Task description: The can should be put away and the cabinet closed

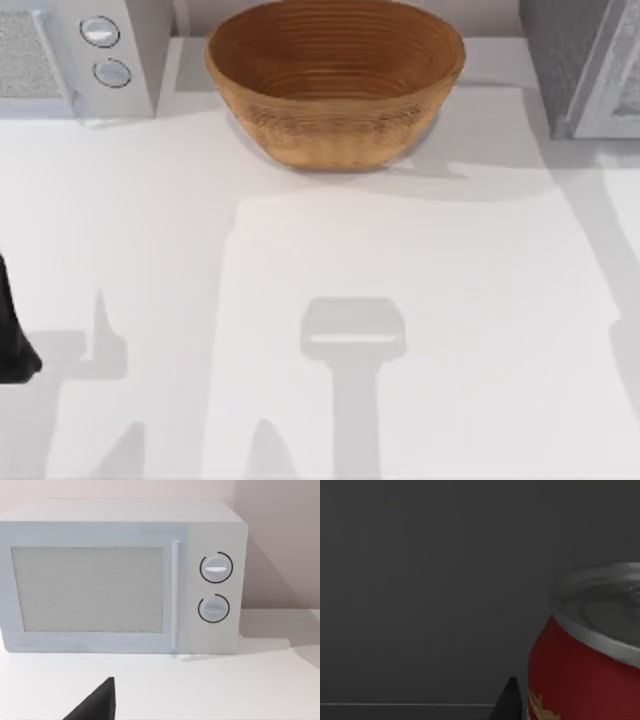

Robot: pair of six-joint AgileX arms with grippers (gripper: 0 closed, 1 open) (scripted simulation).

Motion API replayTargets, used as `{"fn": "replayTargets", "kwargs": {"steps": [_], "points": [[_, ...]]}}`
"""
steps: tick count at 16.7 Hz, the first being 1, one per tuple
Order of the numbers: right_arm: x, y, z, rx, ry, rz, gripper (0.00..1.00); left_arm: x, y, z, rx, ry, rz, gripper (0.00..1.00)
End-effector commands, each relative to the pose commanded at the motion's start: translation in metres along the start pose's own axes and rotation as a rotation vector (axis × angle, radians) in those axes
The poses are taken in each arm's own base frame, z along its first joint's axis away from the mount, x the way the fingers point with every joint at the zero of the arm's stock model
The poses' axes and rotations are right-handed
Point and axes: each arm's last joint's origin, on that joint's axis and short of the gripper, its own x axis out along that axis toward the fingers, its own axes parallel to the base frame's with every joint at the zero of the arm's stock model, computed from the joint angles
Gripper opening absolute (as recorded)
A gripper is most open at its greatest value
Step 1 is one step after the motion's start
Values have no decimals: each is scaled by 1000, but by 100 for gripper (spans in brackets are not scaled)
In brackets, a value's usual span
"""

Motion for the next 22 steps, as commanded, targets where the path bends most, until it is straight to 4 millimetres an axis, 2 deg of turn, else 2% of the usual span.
{"fn": "replayTargets", "kwargs": {"steps": [8,16,22], "points": [[29,1,7,5,-30,16,0,0,0,0,0,0,0,100],[62,-4,-2,7,-25,8,0,0,0,0,0,0,0,100],[66,-4,-5,6,-19,7,0,0,0,0,0,0,0,100]]}}
